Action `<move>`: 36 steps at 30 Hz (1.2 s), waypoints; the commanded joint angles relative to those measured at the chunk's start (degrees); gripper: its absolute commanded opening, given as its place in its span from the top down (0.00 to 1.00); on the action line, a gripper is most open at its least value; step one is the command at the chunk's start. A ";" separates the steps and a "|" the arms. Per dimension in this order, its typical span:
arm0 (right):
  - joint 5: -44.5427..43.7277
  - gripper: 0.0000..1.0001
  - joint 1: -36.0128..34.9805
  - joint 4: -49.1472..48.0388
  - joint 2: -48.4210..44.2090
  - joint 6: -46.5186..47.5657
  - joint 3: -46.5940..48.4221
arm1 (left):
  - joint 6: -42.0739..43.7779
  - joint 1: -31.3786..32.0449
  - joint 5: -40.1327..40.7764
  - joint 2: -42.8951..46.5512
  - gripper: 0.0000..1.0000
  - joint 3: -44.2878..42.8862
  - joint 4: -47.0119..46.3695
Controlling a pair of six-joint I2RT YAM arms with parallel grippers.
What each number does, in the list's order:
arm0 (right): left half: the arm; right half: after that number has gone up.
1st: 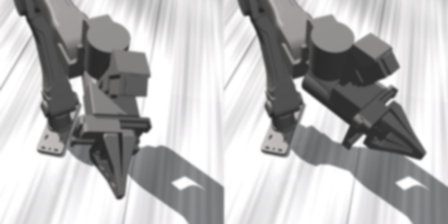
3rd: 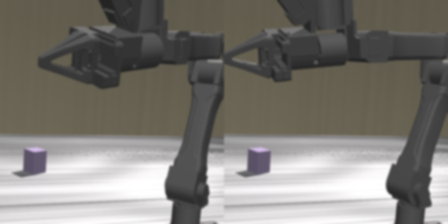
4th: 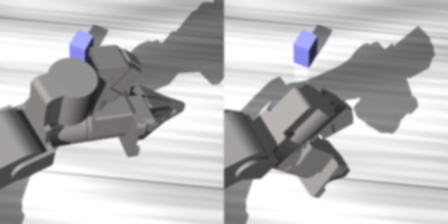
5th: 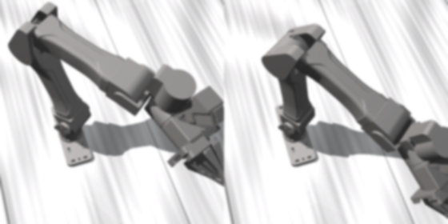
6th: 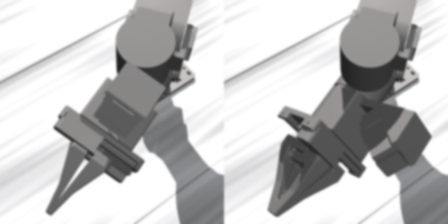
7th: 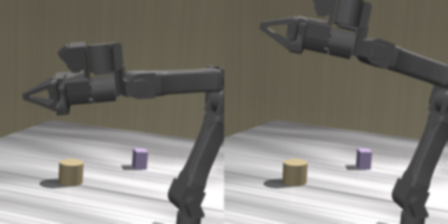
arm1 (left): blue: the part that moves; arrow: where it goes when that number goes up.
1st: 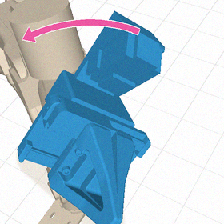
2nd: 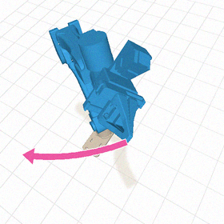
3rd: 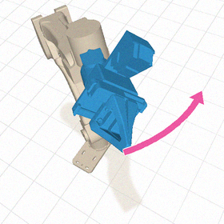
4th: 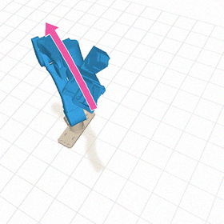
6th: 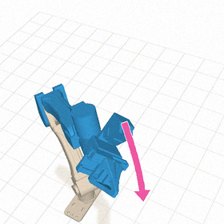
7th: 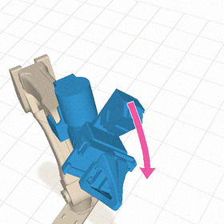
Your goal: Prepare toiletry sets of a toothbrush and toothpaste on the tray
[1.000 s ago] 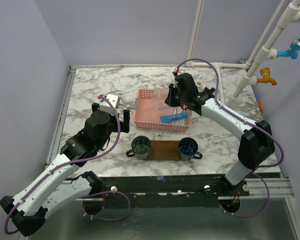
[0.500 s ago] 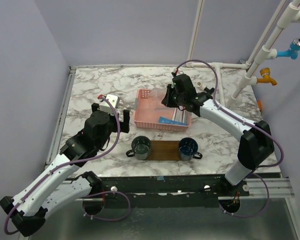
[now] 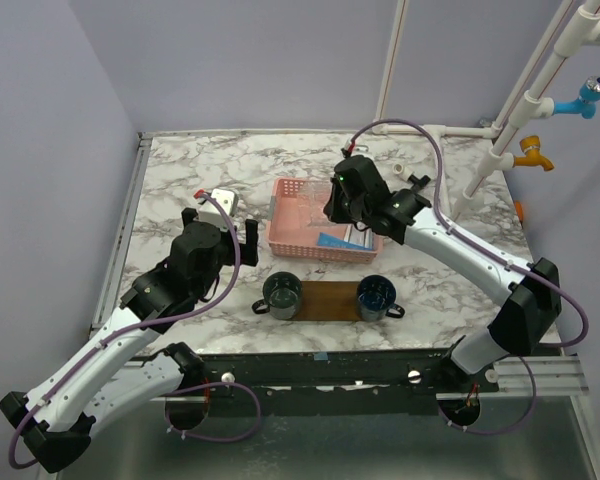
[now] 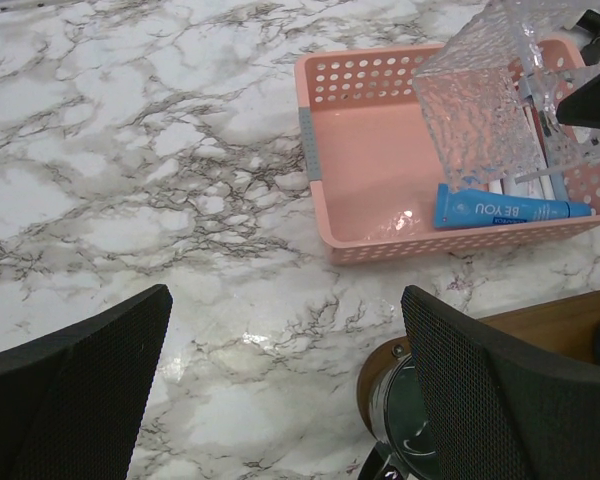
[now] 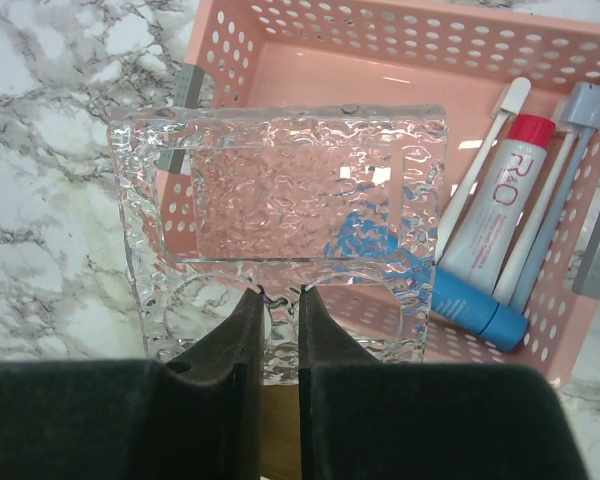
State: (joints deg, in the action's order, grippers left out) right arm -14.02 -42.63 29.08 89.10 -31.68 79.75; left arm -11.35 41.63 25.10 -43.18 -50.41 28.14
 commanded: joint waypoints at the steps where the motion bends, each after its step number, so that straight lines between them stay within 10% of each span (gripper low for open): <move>1: -7.33 1.00 -3.41 5.66 -1.75 -3.70 3.10 | -1.73 -0.27 3.32 0.55 0.04 -0.43 1.22; 36: -29.39 1.00 -28.75 29.74 -5.69 -31.98 -0.20 | -4.69 -0.31 7.77 1.08 0.04 -1.09 3.84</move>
State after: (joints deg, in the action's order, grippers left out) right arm -38.87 -70.08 55.99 85.06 -59.02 79.88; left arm -15.44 41.63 31.27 -42.65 -50.43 31.44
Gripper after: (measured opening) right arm 0.137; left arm 0.964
